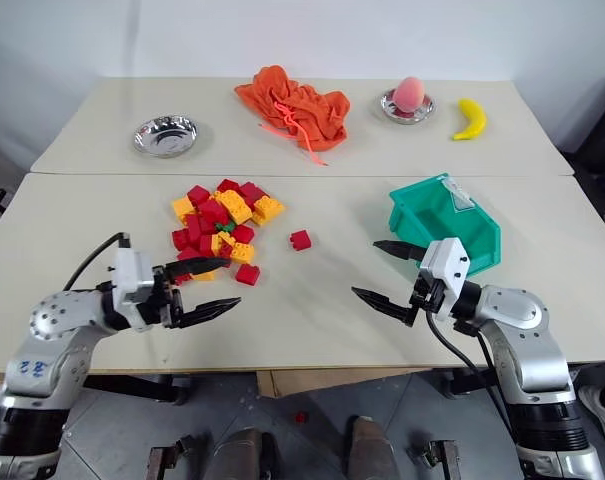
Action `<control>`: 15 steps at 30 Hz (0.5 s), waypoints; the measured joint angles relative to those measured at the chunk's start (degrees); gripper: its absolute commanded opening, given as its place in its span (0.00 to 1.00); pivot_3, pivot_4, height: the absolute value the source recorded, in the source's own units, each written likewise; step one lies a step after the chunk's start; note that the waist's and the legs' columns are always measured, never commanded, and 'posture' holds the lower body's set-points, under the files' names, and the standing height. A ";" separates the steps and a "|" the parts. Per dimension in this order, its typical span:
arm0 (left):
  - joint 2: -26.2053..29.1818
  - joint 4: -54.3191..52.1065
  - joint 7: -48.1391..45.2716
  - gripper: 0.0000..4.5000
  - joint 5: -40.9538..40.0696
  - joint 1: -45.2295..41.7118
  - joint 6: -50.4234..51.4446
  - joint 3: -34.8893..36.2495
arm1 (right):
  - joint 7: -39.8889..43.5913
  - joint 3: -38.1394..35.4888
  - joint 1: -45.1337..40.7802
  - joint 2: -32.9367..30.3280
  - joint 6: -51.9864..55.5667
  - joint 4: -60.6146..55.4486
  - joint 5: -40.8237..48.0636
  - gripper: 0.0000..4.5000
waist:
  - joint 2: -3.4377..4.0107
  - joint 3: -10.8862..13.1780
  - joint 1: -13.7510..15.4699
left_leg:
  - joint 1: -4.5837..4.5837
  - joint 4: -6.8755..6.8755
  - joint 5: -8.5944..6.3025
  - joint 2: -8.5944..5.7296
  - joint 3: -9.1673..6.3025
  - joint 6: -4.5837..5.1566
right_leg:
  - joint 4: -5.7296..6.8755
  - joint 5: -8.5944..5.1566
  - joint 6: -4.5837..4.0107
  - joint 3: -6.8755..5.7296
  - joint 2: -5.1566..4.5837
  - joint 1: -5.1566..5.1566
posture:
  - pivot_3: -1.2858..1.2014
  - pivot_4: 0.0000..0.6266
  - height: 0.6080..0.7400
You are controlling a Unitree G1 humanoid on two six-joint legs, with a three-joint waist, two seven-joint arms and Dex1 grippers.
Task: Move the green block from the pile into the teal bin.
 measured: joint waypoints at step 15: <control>-6.02 33.46 8.46 0.00 6.68 -22.04 1.59 -1.04 | -5.90 -8.98 5.20 -2.96 0.68 -2.49 0.43 1.00 | -0.01 0.01 1.37 | -0.02 0.07 0.01 -0.02 0.00 0.01 | -0.01 0.03 0.05 0.00 0.01 0.01 | 0.52 0.24 1.00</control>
